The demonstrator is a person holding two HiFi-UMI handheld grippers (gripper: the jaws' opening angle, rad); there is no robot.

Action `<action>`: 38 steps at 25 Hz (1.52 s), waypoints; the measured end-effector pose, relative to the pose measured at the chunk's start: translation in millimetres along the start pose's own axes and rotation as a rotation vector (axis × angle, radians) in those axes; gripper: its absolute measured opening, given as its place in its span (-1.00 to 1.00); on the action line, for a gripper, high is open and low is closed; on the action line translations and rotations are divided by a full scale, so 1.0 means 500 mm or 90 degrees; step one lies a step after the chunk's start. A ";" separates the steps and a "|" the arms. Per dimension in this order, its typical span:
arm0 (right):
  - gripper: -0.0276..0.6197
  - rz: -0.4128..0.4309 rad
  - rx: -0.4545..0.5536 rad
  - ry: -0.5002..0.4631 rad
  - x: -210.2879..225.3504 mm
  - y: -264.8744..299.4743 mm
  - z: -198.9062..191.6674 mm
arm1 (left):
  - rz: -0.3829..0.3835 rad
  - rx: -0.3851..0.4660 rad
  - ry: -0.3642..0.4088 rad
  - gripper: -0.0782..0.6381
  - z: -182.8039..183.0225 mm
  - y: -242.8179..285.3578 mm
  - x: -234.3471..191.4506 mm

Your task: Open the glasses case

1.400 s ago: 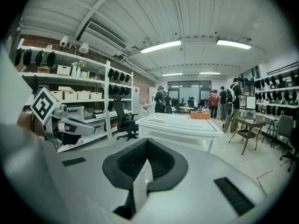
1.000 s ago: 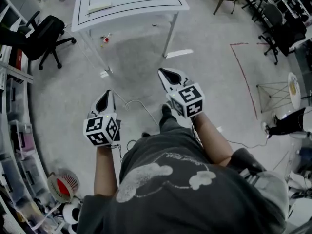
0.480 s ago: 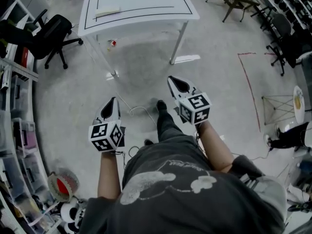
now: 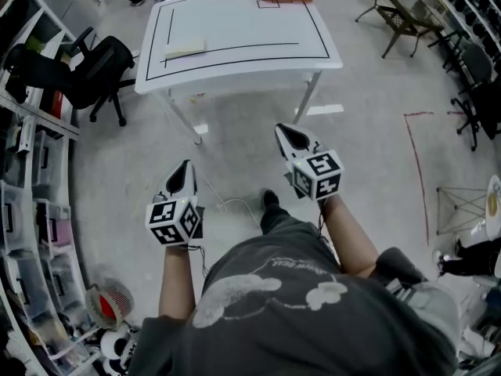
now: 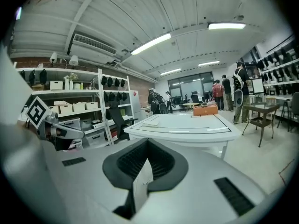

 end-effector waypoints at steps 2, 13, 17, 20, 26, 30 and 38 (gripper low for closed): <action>-0.91 0.010 -0.002 -0.002 0.045 0.034 0.010 | 0.006 -0.002 0.002 -0.78 0.011 0.049 0.012; -0.81 0.092 -0.026 -0.034 0.203 0.175 0.035 | 0.054 -0.002 -0.002 -0.78 0.043 0.242 0.036; -0.69 0.134 -0.043 -0.047 0.227 0.198 0.035 | 0.063 0.002 0.004 -0.78 0.058 0.276 0.049; -0.58 0.154 -0.050 -0.053 0.232 0.219 0.029 | 0.067 0.000 0.015 -0.78 0.066 0.288 0.053; -0.13 0.145 -0.047 -0.068 0.223 0.261 0.016 | 0.080 -0.005 0.004 -0.78 0.060 0.299 0.023; -0.09 0.133 -0.051 -0.078 0.229 0.283 0.016 | 0.076 -0.014 0.003 -0.78 0.054 0.327 -0.013; 0.08 0.118 -0.081 -0.095 0.251 0.393 0.020 | 0.078 -0.019 0.007 -0.78 0.079 0.431 -0.116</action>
Point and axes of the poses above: the fingertips, and each gripper's own axes: y forward along the fingers, x to its right, z out of its top, the point moved 8 cm from there along -y, backward along the fingers, and after that the axes turned 11 degrees about x, right-handed, at the moved point
